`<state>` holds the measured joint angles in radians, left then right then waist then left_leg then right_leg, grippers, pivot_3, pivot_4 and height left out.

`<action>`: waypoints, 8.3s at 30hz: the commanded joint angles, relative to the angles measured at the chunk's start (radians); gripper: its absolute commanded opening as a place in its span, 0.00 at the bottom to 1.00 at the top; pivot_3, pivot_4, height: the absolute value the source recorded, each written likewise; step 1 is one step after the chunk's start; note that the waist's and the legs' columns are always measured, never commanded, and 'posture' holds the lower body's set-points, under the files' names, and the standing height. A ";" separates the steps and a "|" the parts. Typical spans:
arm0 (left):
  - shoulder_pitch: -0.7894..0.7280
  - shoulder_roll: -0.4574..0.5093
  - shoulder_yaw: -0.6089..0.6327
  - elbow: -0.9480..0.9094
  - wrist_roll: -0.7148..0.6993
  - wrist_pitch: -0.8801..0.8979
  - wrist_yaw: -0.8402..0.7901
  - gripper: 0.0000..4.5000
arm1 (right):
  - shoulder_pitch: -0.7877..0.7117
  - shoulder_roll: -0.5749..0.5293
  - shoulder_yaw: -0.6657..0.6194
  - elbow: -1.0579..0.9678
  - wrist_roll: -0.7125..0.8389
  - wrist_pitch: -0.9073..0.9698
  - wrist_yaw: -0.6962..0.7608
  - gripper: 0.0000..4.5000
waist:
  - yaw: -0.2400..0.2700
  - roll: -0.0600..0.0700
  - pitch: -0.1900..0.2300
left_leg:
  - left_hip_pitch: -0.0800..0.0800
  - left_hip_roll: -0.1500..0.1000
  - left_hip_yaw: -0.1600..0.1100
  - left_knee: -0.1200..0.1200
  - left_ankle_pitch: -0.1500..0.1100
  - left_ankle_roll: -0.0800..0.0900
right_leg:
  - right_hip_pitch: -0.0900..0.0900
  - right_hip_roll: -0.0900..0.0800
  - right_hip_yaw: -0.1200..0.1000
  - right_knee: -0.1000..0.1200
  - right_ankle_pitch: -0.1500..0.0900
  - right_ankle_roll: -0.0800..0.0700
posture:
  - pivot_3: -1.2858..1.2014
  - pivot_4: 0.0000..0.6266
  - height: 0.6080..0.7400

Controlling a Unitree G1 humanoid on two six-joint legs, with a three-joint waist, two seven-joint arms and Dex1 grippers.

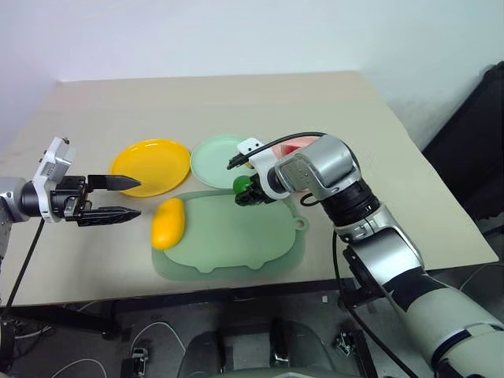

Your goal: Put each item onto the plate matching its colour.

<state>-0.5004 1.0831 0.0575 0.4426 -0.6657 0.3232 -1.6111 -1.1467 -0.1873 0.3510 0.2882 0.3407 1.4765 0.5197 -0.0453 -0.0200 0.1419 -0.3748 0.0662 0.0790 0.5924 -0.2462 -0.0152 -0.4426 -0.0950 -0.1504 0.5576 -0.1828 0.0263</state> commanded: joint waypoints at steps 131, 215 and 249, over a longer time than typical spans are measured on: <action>0.081 -0.065 0.040 -0.345 0.200 0.508 0.432 1.00 | 0.362 -0.493 -0.231 -0.478 0.341 -0.435 0.516 1.00 | 0.036 -0.003 -0.002 | 0.001 0.000 0.001 0.003 -0.002 -0.004 | 0.001 0.000 -0.001 -0.001 0.000 0.000 | 0.52 0.24 1.00; -0.196 -0.261 -0.141 -0.170 -1.001 1.170 2.104 1.00 | 0.322 -0.313 -0.235 -0.398 0.272 -0.495 0.365 1.00 | 0.058 -0.006 -0.002 | 0.016 -0.006 -0.003 0.006 0.000 -0.009 | 0.018 -0.002 0.000 0.001 0.000 0.000 | 0.52 0.24 1.00; -0.221 -0.401 -0.102 -0.245 -0.391 1.291 1.746 1.00 | 0.315 -0.314 -0.222 -0.401 0.259 -0.512 0.360 1.00 | 0.055 0.018 -0.007 | 0.003 -0.017 -0.033 0.007 0.000 -0.009 | 0.019 -0.003 -0.019 -0.014 0.001 0.002 | 0.52 0.24 1.00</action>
<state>-0.7497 0.6863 -0.0080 0.1735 -1.1048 1.6030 0.1350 -0.8068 -0.4969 0.1425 -0.0754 0.6003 0.9847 0.8717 0.0098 -0.0021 0.1348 -0.3713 0.0495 0.0454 0.5989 -0.2463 -0.0246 -0.4238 -0.0978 -0.1693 0.5443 -0.1817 0.0288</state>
